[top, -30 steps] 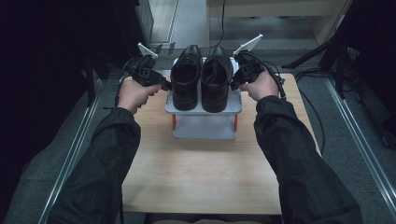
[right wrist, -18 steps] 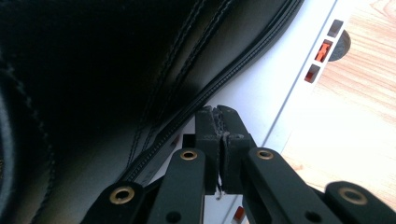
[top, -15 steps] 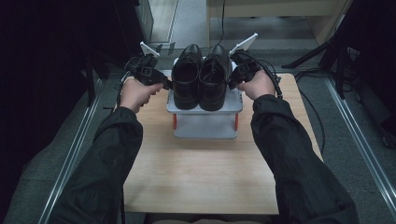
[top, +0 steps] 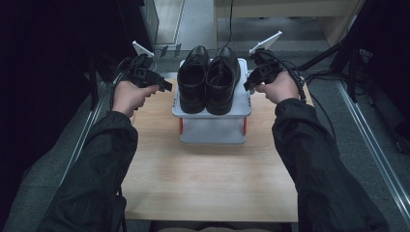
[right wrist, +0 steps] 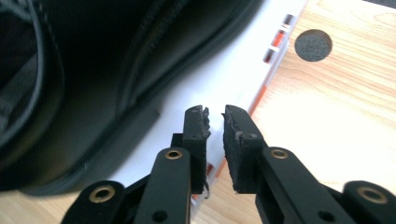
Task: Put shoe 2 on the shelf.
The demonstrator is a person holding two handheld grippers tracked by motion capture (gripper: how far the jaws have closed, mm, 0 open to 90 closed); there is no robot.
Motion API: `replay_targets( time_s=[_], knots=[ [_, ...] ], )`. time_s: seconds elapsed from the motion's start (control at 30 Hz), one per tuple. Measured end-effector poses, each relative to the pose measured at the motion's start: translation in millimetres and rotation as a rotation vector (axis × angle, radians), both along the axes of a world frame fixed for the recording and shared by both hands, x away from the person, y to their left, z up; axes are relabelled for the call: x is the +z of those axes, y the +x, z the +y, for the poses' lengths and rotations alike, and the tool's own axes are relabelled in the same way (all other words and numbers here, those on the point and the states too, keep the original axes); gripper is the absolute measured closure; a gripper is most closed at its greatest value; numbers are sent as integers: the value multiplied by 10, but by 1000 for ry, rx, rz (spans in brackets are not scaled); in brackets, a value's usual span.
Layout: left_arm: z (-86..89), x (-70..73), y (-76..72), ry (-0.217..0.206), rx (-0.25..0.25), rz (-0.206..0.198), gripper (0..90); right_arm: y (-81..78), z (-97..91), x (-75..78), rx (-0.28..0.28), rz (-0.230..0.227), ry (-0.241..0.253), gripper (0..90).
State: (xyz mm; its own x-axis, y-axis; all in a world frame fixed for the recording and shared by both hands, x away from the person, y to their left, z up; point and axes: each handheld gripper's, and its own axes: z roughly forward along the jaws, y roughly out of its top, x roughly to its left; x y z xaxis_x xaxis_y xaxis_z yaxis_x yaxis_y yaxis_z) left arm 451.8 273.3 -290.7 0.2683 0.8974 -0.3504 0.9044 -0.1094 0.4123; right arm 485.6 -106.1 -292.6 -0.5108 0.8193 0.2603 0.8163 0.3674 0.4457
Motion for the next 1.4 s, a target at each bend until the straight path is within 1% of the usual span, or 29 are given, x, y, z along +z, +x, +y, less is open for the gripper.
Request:
replay_targets(
  time_s=[0.07, 0.1, 0.23, 0.3, 0.37, 0.4, 0.43, 0.5, 0.6, 0.63, 0.7, 0.77, 0.83, 0.97, 1.03, 1.13, 1.27, 1.33, 1.4],
  knots=[
    [44, -2, -63, -9, -1, -6, 590, -36, -91, 13, 4, -12, 4, 769],
    [63, -14, -93, -6, 0, -13, 584, -55, -138, 10, 5, -14, 7, 758],
    [140, -111, -187, -12, 9, 5, 553, -129, -314, -86, 14, -21, 4, 724],
    [175, -181, -227, -22, 14, 12, 547, -158, -400, -160, 11, -24, 19, 718],
    [206, -259, -259, -30, 16, 21, 546, -172, -478, -239, 7, -14, 26, 717],
    [224, -294, -275, -26, 13, 25, 545, -178, -514, -277, 4, -9, 23, 709],
    [233, -331, -293, -32, 21, 25, 544, -186, -545, -314, 2, -3, 22, 707],
    [263, -400, -326, -29, 26, 26, 540, -207, -600, -387, -1, 5, 17, 704],
    [296, -506, -369, -42, 40, 31, 536, -243, -657, -500, 2, 9, 22, 697],
    [306, -546, -384, -40, 36, 37, 533, -256, -670, -541, 4, 8, 24, 696],
    [304, -598, -406, -42, 37, 39, 531, -284, -688, -621, 6, 11, 33, 692],
    [288, -655, -435, -41, 41, 30, 529, -310, -706, -705, 12, 11, 39, 689],
    [277, -718, -458, -47, 34, 29, 526, -343, -720, -796, 11, 14, 44, 687],
    [227, -866, -503, -49, 34, 42, 519, -401, -742, -952, 20, 17, 46, 679],
    [199, -943, -527, -50, 34, 42, 515, -431, -756, -1029, 22, 19, 54, 676],
    [160, -1057, -563, -67, 14, 42, 504, -476, -780, -1140, 22, 17, 51, 673],
    [83, -1187, -621, -51, -18, 49, 498, -531, -826, -1291, 19, 12, 65, 671],
    [58, -1219, -645, -52, -20, 46, 496, -567, -845, -1357, 22, 8, 73, 664],
    [32, -1249, -677, -55, -15, 33, 494, -603, -867, -1412, 21, 7, 75, 663]
  ],
)
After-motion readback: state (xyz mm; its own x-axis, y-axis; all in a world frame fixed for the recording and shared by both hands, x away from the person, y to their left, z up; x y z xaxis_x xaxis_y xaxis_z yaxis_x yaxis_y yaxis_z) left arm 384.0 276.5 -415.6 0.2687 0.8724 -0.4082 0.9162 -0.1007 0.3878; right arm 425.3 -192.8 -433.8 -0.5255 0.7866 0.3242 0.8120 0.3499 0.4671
